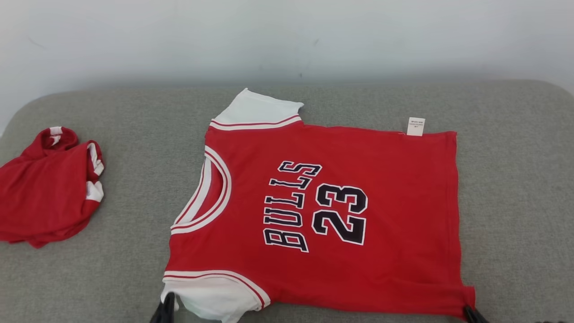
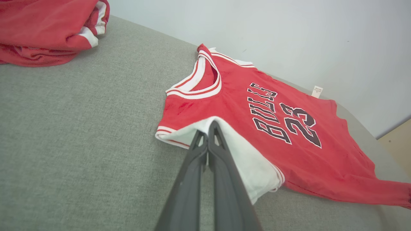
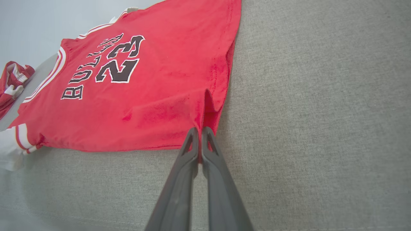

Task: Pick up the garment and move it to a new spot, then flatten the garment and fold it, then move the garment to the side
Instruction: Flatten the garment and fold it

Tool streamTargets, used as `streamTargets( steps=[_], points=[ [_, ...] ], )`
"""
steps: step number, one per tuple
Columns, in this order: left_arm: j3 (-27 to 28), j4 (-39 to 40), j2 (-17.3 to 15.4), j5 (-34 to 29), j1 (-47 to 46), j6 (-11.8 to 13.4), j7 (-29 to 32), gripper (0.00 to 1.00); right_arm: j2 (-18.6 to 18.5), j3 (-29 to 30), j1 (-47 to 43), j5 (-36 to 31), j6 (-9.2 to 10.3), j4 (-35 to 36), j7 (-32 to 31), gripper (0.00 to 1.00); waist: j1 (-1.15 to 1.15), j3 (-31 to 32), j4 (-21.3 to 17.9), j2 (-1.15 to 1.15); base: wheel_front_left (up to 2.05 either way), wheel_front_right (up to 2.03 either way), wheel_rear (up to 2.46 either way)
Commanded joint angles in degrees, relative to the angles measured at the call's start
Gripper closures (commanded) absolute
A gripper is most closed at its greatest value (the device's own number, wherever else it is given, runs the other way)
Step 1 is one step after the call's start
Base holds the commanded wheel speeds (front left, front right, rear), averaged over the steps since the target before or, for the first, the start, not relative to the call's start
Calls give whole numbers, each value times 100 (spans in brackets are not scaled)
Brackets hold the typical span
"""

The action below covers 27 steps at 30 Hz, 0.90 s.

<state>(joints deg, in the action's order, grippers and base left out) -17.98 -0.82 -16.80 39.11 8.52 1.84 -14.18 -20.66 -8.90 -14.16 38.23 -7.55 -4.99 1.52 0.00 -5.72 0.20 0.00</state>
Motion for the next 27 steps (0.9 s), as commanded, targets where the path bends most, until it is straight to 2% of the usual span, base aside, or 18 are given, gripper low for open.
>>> streamTargets(
  steps=[1, 5, 13, 18, 27],
  points=[
    [18, 47, -98, -64, -245, -45, 42, 100, 21, -11, 185, -36, 13, 77, 41, 100, 0, -63, -110, 0, 0, 0, 0],
    [5, 112, -247, -156, -563, -122, 169, 100, -17, -100, 440, 75, 13, 136, 36, 100, 0, -144, -238, 0, 0, 0, 0],
    [-44, -173, -570, -256, -1960, -443, 737, 100, -57, -283, 1308, 402, 13, -56, -79, 100, 0, -448, -522, 0, 0, 0, 0],
    [-127, -615, -622, -301, -2713, -578, 972, 100, -47, -429, 1915, 496, 13, -366, -1, 100, 0, -663, -729, 0, 0, 0, 0],
    [-315, -1879, -577, -429, -3729, -763, 926, 100, 31, -774, 2764, 646, 13, -1148, 318, 100, 0, -943, -897, 0, 0, 0, 0]
  ],
)
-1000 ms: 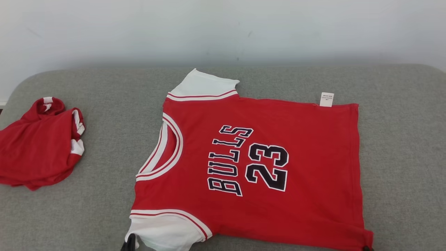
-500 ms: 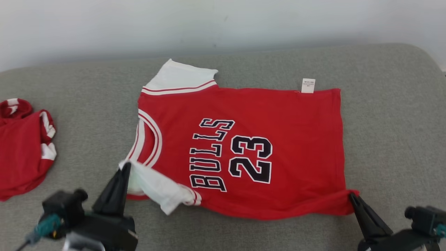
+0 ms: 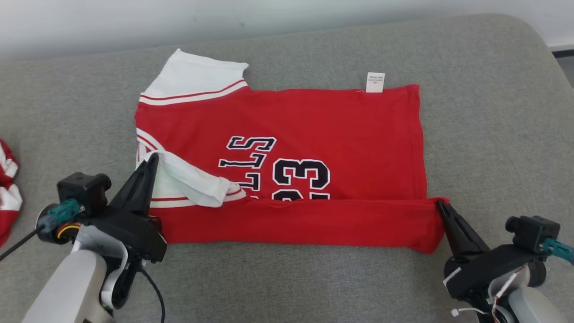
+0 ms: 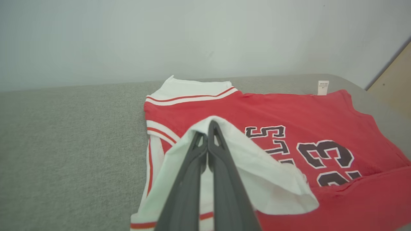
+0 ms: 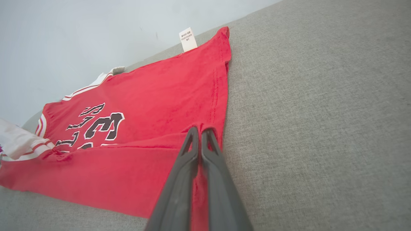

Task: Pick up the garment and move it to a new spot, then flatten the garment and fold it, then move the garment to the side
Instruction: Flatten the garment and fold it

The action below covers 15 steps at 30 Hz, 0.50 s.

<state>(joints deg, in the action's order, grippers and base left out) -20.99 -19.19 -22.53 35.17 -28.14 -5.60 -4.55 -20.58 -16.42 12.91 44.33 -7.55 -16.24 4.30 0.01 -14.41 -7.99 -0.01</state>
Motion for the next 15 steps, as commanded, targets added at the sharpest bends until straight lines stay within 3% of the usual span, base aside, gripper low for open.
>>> streamTargets(
  steps=[1, 2, 3, 4, 5, 15],
  points=[
    [-41, -207, 12, -61, -135, -38, -54, 100, 37, -78, 131, 55, 13, -100, 90, 100, -1, -82, -87, 1, 0, 0, 0],
    [-64, -342, 19, -104, -203, -26, -97, 100, 40, -134, 194, 60, 13, -166, 155, 51, -1, -87, -92, 1, 0, 0, 0],
    [-79, -455, 26, -157, -273, -29, -180, 75, 44, -190, 237, 68, 13, -231, 207, 0, -1, -86, -94, 1, 0, 0, 0],
    [-111, -581, 38, -206, -312, -36, -251, 7, 43, -242, 264, 85, 13, -297, 262, 0, -1, -79, -93, 1, 0, 0, 0],
    [-130, -671, 64, -227, -330, -38, -333, 0, 24, -295, 277, 81, 13, -354, 314, 0, -1, -61, -80, 1, 0, 0, 0],
    [32, -913, 179, -149, 127, 36, -926, 0, -215, -386, -332, 173, 13, -538, 750, 0, -1, 290, 182, 1, 0, 0, 0]
  ],
)
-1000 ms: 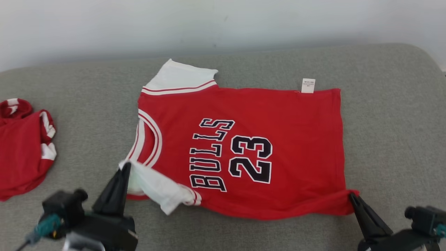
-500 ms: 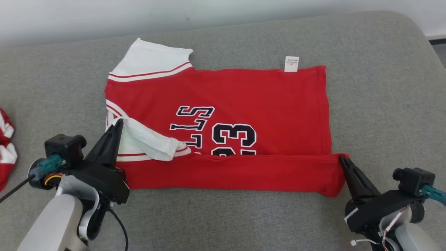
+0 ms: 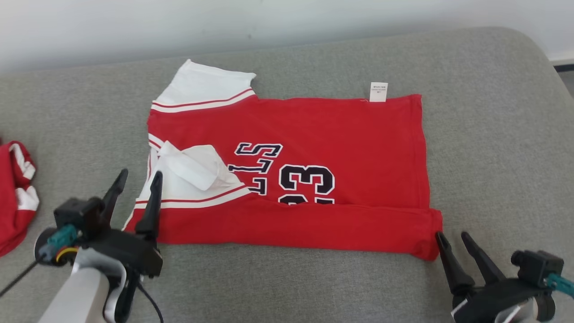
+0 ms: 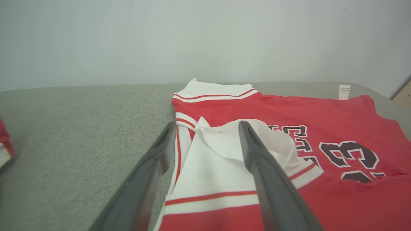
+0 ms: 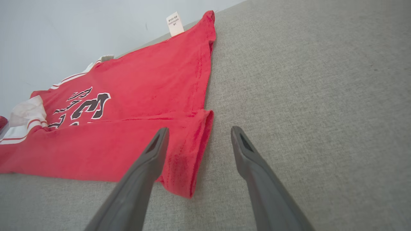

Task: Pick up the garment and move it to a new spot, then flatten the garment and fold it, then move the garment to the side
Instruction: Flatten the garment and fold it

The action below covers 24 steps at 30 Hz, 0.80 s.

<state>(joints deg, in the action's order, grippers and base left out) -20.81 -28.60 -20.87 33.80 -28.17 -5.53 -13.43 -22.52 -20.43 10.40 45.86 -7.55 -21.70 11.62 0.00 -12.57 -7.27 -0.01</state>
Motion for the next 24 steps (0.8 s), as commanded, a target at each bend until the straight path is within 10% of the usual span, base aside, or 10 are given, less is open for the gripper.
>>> streamTargets(
  steps=[1, 24],
  points=[
    [47, 73, 12, 3, 217, 50, -70, 0, -32, 33, -160, 33, 13, 23, 37, 0, 0, 130, 136, 1, 0, 0, 0],
    [-215, -689, 25, -13, 522, 159, 217, 0, 417, 102, -237, -365, 13, -204, -102, 0, 0, -16, 181, 1, 0, 0, 0]
  ],
)
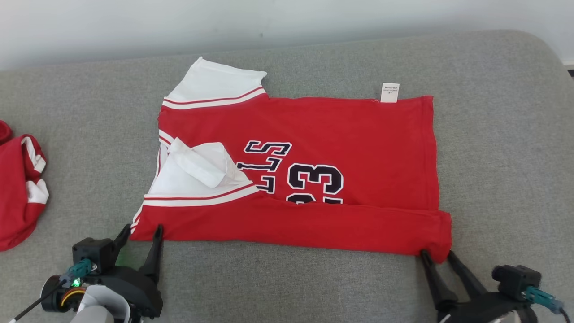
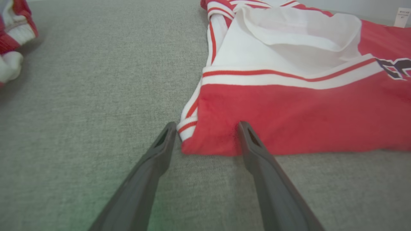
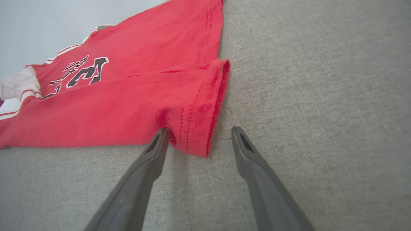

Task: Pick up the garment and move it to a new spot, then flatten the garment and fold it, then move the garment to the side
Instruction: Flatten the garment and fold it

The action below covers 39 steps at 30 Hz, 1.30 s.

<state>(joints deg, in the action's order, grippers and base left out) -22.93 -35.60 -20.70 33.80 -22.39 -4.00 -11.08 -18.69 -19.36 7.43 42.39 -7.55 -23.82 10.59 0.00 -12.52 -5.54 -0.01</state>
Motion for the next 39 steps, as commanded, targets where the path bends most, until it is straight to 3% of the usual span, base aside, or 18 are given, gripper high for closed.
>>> streamTargets(
  steps=[1, 2, 3, 10, 18, 29, 36, 37, 38, 39],
  points=[
    [-35, -83, 30, -7, -77, -14, 34, 42, 78, -34, 91, -12, 13, -14, -17, 27, 0, -35, 11, 1, 0, 0, 0],
    [-46, -168, 49, -11, -110, -33, 15, 73, 98, -54, 115, -30, 13, -29, -12, 84, 0, -45, 15, 1, 0, 0, 0],
    [-42, -231, 70, -3, -143, -47, -35, 100, 118, -70, 139, -37, 13, -38, 11, 100, 0, -48, 19, 1, 0, 0, 0],
    [-99, -530, 214, 56, -57, -139, -246, 100, 100, -127, 86, 3, 13, -147, 149, 100, 0, 200, 114, 1, 0, 0, 0],
    [31, -174, 427, 216, 585, -172, -396, 100, -213, 127, -328, 16, 13, -62, 162, 100, 0, 653, 302, 1, 0, 0, 0],
    [17, 655, 731, 56, 1488, -9, -417, 100, -522, 603, -1154, -185, 13, 526, -413, 100, 0, 863, 609, 1, 0, 0, 0],
    [-60, 794, 810, 6, 1795, -8, -416, 100, -407, 986, -1527, -304, 13, 783, -813, 100, 0, 947, 723, 1, 0, 0, 0],
    [-49, 790, 811, -17, 1796, 27, -415, 81, -371, 1014, -1552, -375, 13, 812, -846, 71, 0, 953, 722, 1, 0, 0, 0],
    [-15, 819, 826, -42, 1786, 57, -415, 16, -329, 1048, -1562, -428, 13, 842, -854, 42, 0, 957, 724, 1, 0, 0, 0],
    [-3, 816, 851, -52, 1797, 66, -415, 0, -275, 1074, -1573, -481, 13, 858, -874, 0, 0, 963, 722, 1, 0, 0, 0]
  ],
)
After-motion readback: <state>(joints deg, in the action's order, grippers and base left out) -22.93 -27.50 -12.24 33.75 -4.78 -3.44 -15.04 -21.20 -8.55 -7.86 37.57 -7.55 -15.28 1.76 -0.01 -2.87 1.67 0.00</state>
